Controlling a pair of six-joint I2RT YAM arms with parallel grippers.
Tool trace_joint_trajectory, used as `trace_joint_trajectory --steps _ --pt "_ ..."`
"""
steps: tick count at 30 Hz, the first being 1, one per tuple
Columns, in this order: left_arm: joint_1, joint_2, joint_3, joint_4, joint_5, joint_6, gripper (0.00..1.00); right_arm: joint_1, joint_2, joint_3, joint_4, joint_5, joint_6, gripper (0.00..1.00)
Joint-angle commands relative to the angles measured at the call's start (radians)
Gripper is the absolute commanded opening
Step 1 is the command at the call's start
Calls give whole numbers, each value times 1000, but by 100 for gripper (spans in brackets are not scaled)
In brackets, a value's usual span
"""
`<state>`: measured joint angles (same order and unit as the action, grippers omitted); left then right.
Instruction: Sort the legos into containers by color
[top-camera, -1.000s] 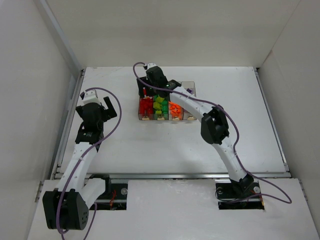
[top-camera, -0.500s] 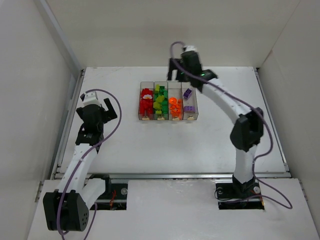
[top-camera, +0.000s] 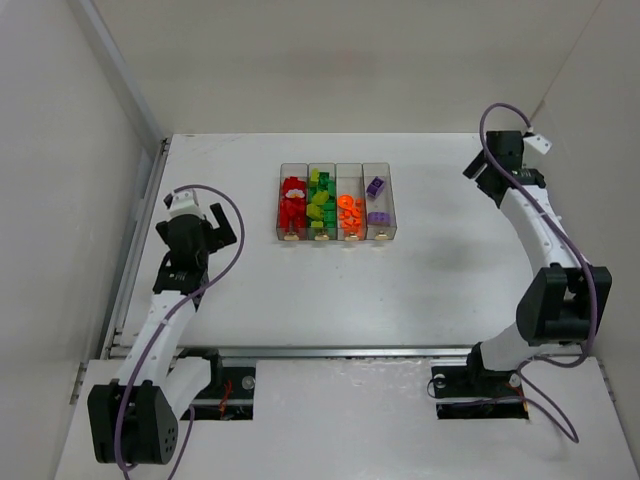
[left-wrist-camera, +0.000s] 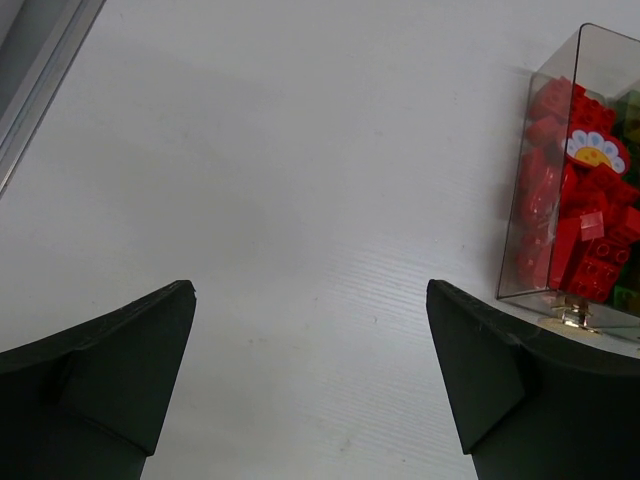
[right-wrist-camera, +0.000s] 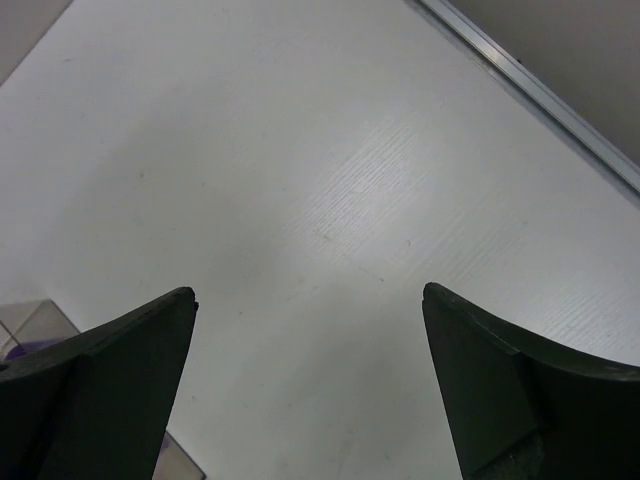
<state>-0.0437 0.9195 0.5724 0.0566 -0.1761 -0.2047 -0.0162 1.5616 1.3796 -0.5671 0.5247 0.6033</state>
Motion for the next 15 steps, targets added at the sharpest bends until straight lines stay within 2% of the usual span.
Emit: trace_joint_trajectory --steps 1,9,15 --pt "5 -24 -16 37 10 -15 100 5 -93 -8 64 38 23 100" --pt "5 -33 -26 46 29 -15 100 5 -37 98 -76 12 -11 100" --pt "5 -33 -26 46 29 -15 100 5 -116 6 39 -97 -56 100"
